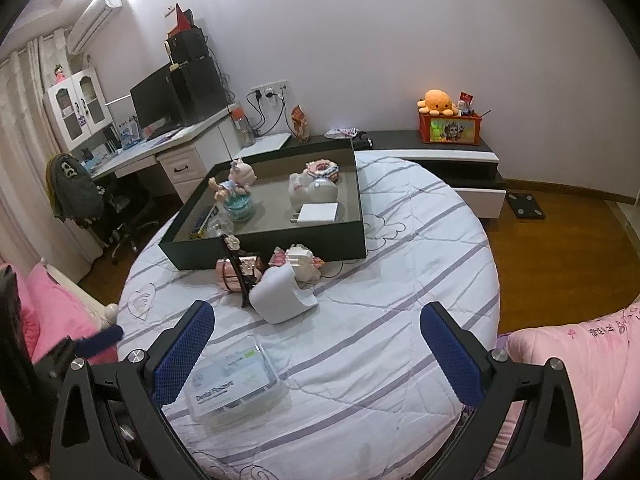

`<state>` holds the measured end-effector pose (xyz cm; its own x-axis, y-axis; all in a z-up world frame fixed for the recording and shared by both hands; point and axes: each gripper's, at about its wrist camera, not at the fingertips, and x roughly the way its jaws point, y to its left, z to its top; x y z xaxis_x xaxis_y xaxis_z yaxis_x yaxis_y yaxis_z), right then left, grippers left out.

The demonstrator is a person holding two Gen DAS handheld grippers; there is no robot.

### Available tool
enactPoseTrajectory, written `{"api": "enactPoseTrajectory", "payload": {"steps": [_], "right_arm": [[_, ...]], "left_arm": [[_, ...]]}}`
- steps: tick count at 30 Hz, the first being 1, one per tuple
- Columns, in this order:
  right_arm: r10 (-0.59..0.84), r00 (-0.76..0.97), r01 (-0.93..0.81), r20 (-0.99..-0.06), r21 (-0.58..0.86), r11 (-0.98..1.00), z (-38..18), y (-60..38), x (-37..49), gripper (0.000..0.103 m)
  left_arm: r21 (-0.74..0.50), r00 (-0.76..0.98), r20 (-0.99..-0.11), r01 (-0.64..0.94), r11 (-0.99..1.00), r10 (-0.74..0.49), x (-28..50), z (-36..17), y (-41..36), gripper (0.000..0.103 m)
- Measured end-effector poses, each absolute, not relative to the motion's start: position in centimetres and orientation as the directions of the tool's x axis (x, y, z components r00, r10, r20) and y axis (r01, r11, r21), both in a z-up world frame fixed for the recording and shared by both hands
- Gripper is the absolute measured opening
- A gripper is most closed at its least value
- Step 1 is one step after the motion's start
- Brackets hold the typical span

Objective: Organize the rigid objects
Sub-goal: 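Grasp the Dental Flossers box with left gripper while right grasps the white cup holder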

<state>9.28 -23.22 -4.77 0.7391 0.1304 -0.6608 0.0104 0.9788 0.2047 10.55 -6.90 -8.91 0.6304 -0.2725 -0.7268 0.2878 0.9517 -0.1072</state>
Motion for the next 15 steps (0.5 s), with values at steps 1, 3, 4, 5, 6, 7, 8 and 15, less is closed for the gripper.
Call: {"api": "enactPoseTrajectory", "payload": {"steps": [1,3,4,5,6,7,8,15], "right_arm": [[0.13,0.736,0.011,-0.664,0.203,0.979,-4.9,-23.2,9.5,0.103],[0.129,0.729,0.012,-0.673,0.201,0.98,-5.3,-23.3,10.0,0.103],[0.129,0.725,0.012,-0.677,0.2,0.98,-5.5,-23.2,10.2,0.103],[0.13,0.719,0.011,-0.682,0.198,0.98,-5.7,-23.2,10.6,0.103],[0.129,0.716,0.011,-0.686,0.196,0.981,-5.9,-23.2,10.8,0.103],[0.128,0.714,0.01,-0.689,0.193,0.981,-6.1,-23.2,11.0,0.103],[0.127,0.71,0.01,-0.693,0.19,0.982,-6.3,-23.2,11.2,0.103],[0.14,0.681,0.02,-0.718,0.21,0.977,-8.5,-24.1,12.4,0.103]], "left_arm": [[-0.105,0.623,-0.733,0.293,0.95,-0.273,10.6,-9.2,-7.2,0.103],[-0.107,0.607,-0.745,0.303,0.947,-0.278,10.9,-10.0,-7.7,0.103],[-0.109,0.601,-0.748,0.308,0.945,-0.282,11.0,-10.3,-8.0,0.103],[-0.11,0.594,-0.752,0.312,0.944,-0.284,11.2,-10.7,-8.2,0.103],[-0.11,0.588,-0.757,0.315,0.943,-0.285,11.4,-11.0,-8.5,0.103],[-0.111,0.579,-0.764,0.317,0.942,-0.285,11.6,-11.5,-8.9,0.103],[-0.114,0.572,-0.769,0.319,0.941,-0.287,11.7,-11.8,-9.1,0.103],[-0.167,0.519,-0.794,0.316,0.934,-0.317,12.5,-14.5,-10.5,0.1]]}}
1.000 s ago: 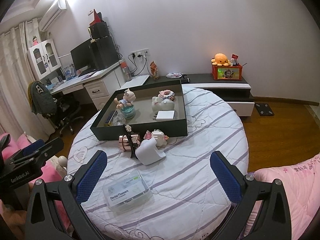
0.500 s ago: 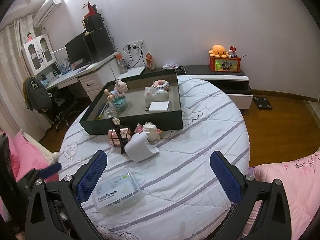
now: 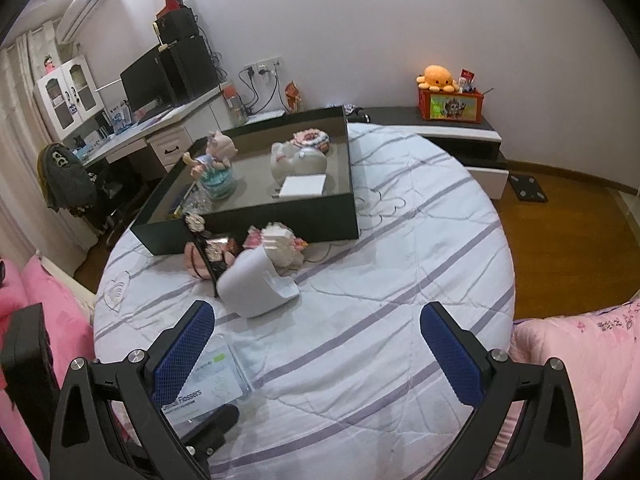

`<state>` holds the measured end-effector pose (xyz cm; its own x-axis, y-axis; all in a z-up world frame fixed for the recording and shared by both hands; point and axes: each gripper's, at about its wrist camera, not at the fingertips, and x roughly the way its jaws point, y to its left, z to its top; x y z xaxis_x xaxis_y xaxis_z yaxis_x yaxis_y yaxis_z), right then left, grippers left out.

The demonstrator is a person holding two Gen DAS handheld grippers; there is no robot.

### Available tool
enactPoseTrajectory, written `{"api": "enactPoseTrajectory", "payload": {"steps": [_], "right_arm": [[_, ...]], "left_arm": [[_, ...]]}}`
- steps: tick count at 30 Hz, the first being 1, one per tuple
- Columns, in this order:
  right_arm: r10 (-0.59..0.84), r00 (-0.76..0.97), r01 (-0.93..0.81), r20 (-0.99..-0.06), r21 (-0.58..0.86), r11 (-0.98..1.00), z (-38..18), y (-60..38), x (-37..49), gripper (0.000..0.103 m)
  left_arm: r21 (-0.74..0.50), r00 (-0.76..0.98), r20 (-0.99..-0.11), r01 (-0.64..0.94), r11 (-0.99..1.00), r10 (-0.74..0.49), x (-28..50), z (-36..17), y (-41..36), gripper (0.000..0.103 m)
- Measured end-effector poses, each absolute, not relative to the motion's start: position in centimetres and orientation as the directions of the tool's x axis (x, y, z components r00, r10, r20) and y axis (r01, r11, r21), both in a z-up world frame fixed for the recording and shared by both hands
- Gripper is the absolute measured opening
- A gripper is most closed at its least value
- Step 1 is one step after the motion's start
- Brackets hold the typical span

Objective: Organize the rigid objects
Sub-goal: 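Grasp the Dental Flossers box with left gripper while right grasps the white cup holder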

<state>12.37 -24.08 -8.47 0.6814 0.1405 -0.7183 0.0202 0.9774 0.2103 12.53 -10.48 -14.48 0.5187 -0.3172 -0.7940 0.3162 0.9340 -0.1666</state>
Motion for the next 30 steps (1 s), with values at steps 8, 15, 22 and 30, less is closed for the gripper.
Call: {"api": "enactPoseTrajectory", "payload": {"steps": [8,15,22,30], "right_arm": [[0.183,0.66,-0.003,-0.728,0.241,0.971,-10.5,-24.4,13.6,0.103],[0.202,0.648,-0.026,-0.734,0.244,0.969,-11.6,-23.9,15.0,0.103],[0.213,0.628,-0.075,-0.748,0.214,0.974,-12.7,-22.1,16.5,0.103],[0.19,0.608,-0.164,-0.771,0.113,0.98,-14.0,-18.5,18.9,0.096]], "left_arm": [[-0.125,0.559,-0.789,0.259,0.958,-0.254,13.8,-14.4,-9.9,0.07],[-0.12,0.574,-0.787,0.218,0.969,-0.227,14.7,-14.1,-8.2,0.068],[-0.128,0.592,-0.78,0.165,0.978,-0.202,16.0,-13.5,-5.6,0.068],[-0.136,0.604,-0.774,0.135,0.981,-0.19,17.2,-13.1,-3.0,0.068]]}}
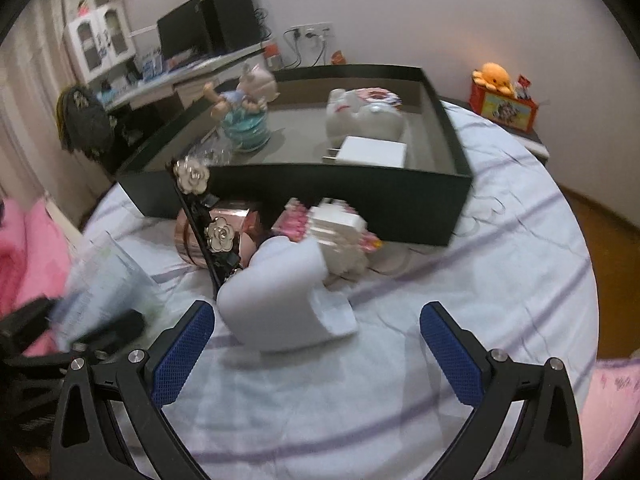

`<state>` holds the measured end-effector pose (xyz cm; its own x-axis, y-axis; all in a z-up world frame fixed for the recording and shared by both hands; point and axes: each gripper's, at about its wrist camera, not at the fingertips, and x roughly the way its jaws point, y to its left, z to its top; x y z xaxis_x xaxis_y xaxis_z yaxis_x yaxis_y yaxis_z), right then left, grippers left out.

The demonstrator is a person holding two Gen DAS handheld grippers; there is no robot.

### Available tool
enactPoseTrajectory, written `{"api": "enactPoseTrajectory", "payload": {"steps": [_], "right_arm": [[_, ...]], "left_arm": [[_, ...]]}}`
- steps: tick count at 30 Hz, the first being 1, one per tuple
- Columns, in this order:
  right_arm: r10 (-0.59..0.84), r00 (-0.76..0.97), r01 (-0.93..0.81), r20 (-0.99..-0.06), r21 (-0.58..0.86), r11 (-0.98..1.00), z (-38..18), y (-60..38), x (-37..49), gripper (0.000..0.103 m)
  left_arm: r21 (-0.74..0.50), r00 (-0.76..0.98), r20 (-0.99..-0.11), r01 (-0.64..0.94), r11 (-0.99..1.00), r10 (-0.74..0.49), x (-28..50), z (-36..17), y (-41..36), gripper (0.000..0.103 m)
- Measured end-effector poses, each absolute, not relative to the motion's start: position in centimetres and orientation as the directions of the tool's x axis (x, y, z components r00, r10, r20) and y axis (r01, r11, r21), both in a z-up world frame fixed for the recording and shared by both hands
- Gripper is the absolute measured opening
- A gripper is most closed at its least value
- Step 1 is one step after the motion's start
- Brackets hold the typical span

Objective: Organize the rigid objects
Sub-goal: 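Grasp the Dental Flossers box with left gripper while right grasps the white cup holder, then lower flosser box into the tray with left gripper while right lowers the white holder there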

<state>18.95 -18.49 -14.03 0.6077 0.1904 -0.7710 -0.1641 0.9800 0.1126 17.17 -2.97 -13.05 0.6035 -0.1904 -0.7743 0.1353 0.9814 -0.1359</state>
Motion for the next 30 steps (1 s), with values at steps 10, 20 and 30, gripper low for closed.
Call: {"api": "enactPoseTrajectory", "payload": {"steps": [10,20,30], "right_arm": [[0.245,0.589,-0.212,-0.77,0.145,0.966,-13.8,-18.4,17.8,0.063],[0.286,0.663,-0.21,-0.692,0.196,0.958,-7.8,-20.1,16.1,0.063],[0.271,0.734,-0.241,-0.622,0.135,0.961,-2.6,-19.3,20.9,0.063]], "left_arm": [[-0.154,0.623,-0.752,0.15,0.977,-0.215,17.3,-11.9,-2.1,0.068],[-0.168,0.684,-0.691,0.163,0.972,-0.234,18.7,-8.0,-0.7,0.068],[-0.2,0.72,-0.635,0.198,0.96,-0.281,24.6,-4.0,-0.8,0.068]]}}
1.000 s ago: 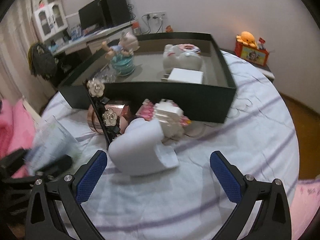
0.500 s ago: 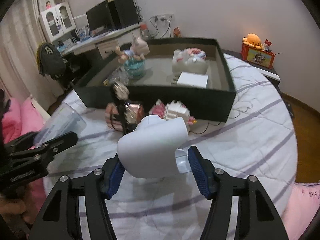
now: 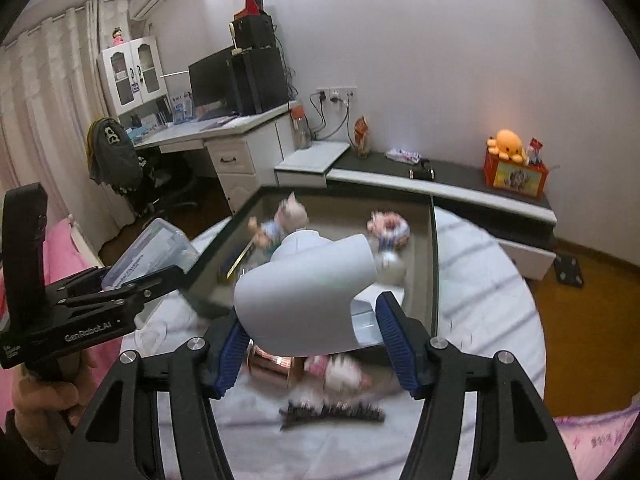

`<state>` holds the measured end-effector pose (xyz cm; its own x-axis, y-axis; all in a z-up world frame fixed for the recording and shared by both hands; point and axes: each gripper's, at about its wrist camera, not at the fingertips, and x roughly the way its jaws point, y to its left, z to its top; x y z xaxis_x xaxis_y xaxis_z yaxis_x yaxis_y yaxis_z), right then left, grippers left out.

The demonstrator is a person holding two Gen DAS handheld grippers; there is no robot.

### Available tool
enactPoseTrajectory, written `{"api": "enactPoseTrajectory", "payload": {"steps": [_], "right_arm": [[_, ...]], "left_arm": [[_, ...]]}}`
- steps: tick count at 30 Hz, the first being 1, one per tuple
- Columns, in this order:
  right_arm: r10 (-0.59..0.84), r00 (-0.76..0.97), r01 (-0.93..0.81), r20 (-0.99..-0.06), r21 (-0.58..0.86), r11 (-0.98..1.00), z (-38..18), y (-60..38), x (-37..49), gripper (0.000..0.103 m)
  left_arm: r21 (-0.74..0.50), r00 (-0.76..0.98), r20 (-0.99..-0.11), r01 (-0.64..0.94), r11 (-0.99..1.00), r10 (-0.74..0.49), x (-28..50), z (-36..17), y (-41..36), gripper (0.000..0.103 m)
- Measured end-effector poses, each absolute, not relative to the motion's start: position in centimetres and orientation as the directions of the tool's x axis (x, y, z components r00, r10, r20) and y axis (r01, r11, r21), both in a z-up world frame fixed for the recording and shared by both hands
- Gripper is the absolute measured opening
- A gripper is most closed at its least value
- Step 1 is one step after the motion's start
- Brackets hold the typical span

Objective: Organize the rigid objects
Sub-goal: 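Lower flosser box into the tray with left gripper while right lowers the white holder there, then open both grippers and pull them back from the tray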

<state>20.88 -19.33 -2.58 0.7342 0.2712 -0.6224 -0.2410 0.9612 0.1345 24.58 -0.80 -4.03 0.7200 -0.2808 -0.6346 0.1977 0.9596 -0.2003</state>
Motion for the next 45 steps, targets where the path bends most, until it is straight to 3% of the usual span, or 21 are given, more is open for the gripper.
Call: {"api": "enactPoseTrajectory", "payload": {"steps": [16,17,18,19,21,42,45], "right_arm": [[0.217,0.691,-0.209,-0.69,0.096,0.973,-6.2,-18.7,29.1,0.063],[0.204,0.694,-0.202,-0.69,0.085,0.976,-6.3,-18.7,29.3,0.065],[0.187,0.698,-0.195,-0.691,0.067,0.979,-6.6,-18.6,29.4,0.077],[0.176,0.704,-0.187,-0.688,0.059,0.981,-6.7,-18.7,29.5,0.084],[0.173,0.712,-0.176,-0.68,0.066,0.982,-6.9,-19.1,29.4,0.084],[0.163,0.701,-0.096,-0.694,0.135,0.986,-6.7,-21.7,21.8,0.084],[0.155,0.704,-0.072,-0.693,0.148,0.986,-6.5,-21.5,20.4,0.091]], "left_arm": [[-0.215,0.62,-0.712,0.256,0.943,-0.33,34.2,-7.9,-4.8,0.069],[-0.203,0.621,-0.717,0.246,0.948,-0.315,34.4,-8.1,-4.9,0.076],[-0.198,0.627,-0.716,0.241,0.95,-0.308,34.4,-8.3,-4.9,0.089],[-0.188,0.639,-0.711,0.229,0.955,-0.294,34.4,-8.3,-4.9,0.093],[-0.176,0.66,-0.699,0.217,0.96,-0.277,34.3,-8.2,-4.7,0.101],[-0.14,0.729,-0.66,0.122,0.983,-0.184,25.2,-6.2,-0.3,0.103],[-0.131,0.734,-0.657,0.116,0.985,-0.174,23.5,-6.0,-0.1,0.103]]}}
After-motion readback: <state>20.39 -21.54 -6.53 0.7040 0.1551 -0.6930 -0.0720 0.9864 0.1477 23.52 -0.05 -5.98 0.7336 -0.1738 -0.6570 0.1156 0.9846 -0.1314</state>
